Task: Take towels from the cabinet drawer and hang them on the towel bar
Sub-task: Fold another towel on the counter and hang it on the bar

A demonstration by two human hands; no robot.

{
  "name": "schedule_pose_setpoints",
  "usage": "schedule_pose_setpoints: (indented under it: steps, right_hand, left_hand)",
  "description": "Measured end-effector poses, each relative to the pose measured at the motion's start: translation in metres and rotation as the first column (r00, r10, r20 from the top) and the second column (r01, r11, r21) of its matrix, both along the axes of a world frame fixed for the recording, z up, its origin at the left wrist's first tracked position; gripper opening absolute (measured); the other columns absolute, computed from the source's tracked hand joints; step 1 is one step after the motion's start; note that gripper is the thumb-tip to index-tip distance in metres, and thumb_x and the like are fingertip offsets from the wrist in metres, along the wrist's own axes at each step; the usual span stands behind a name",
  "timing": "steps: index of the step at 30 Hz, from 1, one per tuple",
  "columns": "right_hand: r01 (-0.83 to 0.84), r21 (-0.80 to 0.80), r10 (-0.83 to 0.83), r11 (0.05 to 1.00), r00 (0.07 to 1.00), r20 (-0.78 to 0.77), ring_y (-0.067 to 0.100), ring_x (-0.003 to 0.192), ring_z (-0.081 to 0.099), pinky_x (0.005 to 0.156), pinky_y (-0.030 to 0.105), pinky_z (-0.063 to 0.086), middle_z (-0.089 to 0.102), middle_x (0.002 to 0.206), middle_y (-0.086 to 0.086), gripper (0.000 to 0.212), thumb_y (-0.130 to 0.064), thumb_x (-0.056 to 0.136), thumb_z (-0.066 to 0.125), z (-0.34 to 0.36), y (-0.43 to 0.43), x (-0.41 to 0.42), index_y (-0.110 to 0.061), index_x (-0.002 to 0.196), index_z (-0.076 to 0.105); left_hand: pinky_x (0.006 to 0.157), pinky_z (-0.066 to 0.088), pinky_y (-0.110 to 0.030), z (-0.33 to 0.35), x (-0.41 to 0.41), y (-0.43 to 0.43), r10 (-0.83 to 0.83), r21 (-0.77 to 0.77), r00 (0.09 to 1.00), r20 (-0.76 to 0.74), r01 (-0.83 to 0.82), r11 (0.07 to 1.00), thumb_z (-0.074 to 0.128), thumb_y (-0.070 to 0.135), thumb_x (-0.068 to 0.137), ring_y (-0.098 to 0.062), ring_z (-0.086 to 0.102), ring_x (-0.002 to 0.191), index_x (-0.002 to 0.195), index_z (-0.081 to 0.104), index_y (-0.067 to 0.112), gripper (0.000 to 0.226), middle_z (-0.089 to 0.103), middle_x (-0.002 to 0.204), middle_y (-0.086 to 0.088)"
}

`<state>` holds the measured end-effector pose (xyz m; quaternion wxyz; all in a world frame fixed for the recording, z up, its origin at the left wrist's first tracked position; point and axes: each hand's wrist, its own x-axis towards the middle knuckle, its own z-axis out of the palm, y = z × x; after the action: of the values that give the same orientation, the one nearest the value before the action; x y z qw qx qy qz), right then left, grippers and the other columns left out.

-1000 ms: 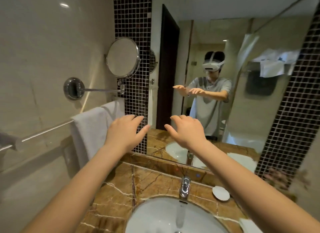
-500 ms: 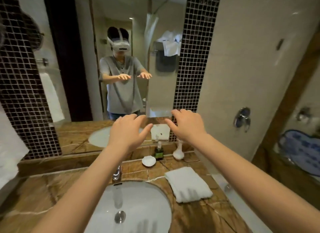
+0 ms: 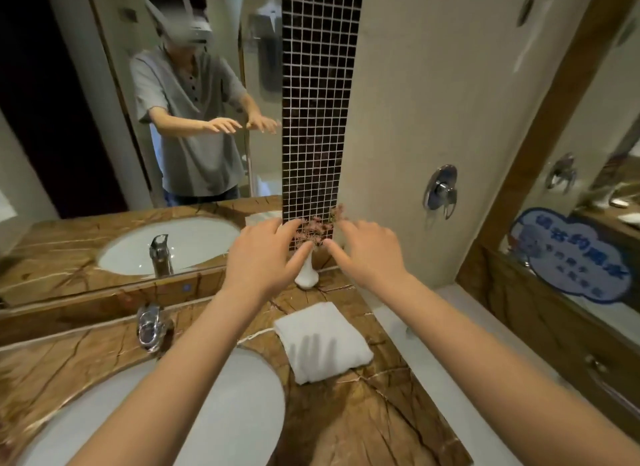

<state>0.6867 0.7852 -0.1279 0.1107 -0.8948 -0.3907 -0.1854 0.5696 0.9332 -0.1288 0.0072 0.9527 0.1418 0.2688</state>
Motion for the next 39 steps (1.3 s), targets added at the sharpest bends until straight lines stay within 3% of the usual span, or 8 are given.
schedule_pose_setpoints:
  steps: [7,16,21,25,29,33,36,39]
  right_hand:
    - [-0.057,-0.054,0.052,0.997,0.995,-0.087,0.023,0.117,0.050,0.093,0.041,0.041,0.055,0.126,0.001,0.055,-0.055,0.095,0.034,-0.091,0.003,0.028,-0.023,0.139,0.042]
    - [-0.112,-0.198,0.059,0.974,0.965,-0.255,0.026,0.119,0.050,0.094,0.041,0.042,0.052,0.134,0.006,0.054,-0.048,0.096,0.037,-0.216,0.003,0.045,-0.020,0.142,0.038]
    - [-0.181,-0.234,0.103,0.955,0.945,-0.310,0.026,0.125,0.046,0.096,0.040,0.041,0.046,0.141,0.007,0.055,-0.044,0.096,0.040,-0.270,0.000,0.050,-0.021,0.146,0.034]
    - [-0.274,-0.260,0.158,0.926,0.906,-0.393,0.026,0.139,0.030,0.111,0.042,0.029,0.033,0.152,0.009,0.056,-0.047,0.099,0.036,-0.305,-0.008,0.048,-0.024,0.149,0.030]
    - [-0.297,-0.238,0.178,0.925,0.891,-0.417,0.025,0.147,0.013,0.118,0.042,0.010,0.018,0.160,0.008,0.063,-0.055,0.097,0.031,-0.322,-0.018,0.045,-0.028,0.153,0.021]
    - [-0.362,-0.318,0.216,0.877,0.885,-0.412,0.028,0.148,0.007,0.118,0.044,0.007,0.008,0.161,0.011,0.087,-0.062,0.085,0.050,-0.323,-0.024,0.049,-0.028,0.154,0.010]
    - [-0.367,-0.401,0.210,0.839,0.900,-0.382,0.029,0.148,0.007,0.118,0.044,0.009,0.006,0.161,0.012,0.090,-0.047,0.084,0.060,-0.322,-0.022,0.053,-0.027,0.154,0.006]
    - [-0.360,-0.442,0.189,0.821,0.903,-0.385,0.031,0.146,0.014,0.116,0.044,0.016,0.014,0.159,0.015,0.083,-0.039,0.086,0.059,-0.317,-0.016,0.054,-0.023,0.153,0.013]
  left_hand:
    - [0.110,0.031,-0.045,-0.097,0.037,-0.006,0.044,-0.057,0.994,-0.100,-0.050,0.997,0.030,0.058,0.093,-0.028,0.034,0.137,0.141,0.042,0.024,0.060,0.038,0.149,-0.011]
    - [0.092,0.042,-0.042,-0.221,0.064,-0.020,-0.017,-0.187,0.956,-0.292,-0.040,0.981,0.034,0.050,0.094,-0.031,0.048,0.120,0.135,0.048,0.019,0.052,0.052,0.132,-0.013]
    - [0.099,0.038,-0.042,-0.279,0.068,-0.021,-0.052,-0.220,0.934,-0.354,-0.030,0.975,0.037,0.047,0.096,-0.031,0.045,0.126,0.135,0.050,0.018,0.050,0.051,0.136,-0.014]
    - [0.092,0.043,-0.042,-0.309,0.058,-0.018,-0.090,-0.219,0.901,-0.425,-0.005,0.976,0.020,0.054,0.092,-0.032,0.050,0.118,0.129,0.054,0.015,0.064,0.055,0.127,-0.015]
    - [0.108,0.034,-0.048,-0.325,0.044,-0.018,-0.122,-0.301,0.889,-0.442,-0.019,0.953,0.017,0.062,0.087,-0.034,0.030,0.139,0.144,0.038,0.015,0.076,0.035,0.150,-0.017]
    - [0.112,0.028,-0.048,-0.326,0.040,-0.018,-0.137,-0.253,0.844,-0.518,0.001,0.967,0.040,0.075,0.077,-0.033,0.020,0.143,0.149,0.026,0.017,0.094,0.023,0.155,-0.016]
    - [0.114,0.023,-0.047,-0.326,0.041,-0.016,-0.143,-0.204,0.794,-0.590,0.025,0.979,0.053,0.060,0.077,-0.032,0.012,0.145,0.151,0.016,0.017,0.094,0.014,0.157,-0.016]
    - [0.113,0.024,-0.046,-0.323,0.045,-0.019,-0.124,-0.197,0.800,-0.588,0.007,0.980,0.058,0.048,0.077,-0.033,0.018,0.142,0.149,0.022,0.017,0.086,0.022,0.154,-0.016]
